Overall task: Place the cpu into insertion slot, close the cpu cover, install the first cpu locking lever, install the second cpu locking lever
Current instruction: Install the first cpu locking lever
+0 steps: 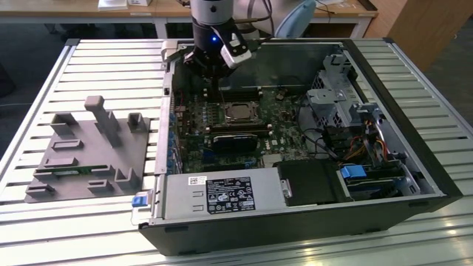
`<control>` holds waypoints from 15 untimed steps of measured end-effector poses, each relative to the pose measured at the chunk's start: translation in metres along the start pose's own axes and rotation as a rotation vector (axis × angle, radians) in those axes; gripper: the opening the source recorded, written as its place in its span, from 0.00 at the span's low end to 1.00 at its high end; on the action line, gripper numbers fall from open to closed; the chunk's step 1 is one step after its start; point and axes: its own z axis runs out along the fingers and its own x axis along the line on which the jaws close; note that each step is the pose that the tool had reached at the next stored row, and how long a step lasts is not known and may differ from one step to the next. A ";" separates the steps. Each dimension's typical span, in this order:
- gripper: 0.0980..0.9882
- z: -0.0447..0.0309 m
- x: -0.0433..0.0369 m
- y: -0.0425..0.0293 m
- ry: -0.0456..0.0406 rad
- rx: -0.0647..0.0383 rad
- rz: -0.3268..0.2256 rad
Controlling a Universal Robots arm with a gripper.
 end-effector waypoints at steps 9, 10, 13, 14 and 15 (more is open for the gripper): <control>0.01 0.0020 -0.0112 0.0024 0.0002 0.000 0.000; 0.01 0.0023 -0.0131 0.0025 0.0002 0.000 0.000; 0.01 0.0030 -0.0186 0.0026 0.0004 0.000 0.000; 0.01 0.0033 -0.0205 0.0026 0.0004 0.000 0.000; 0.01 0.0036 -0.0228 0.0026 0.0006 0.000 0.000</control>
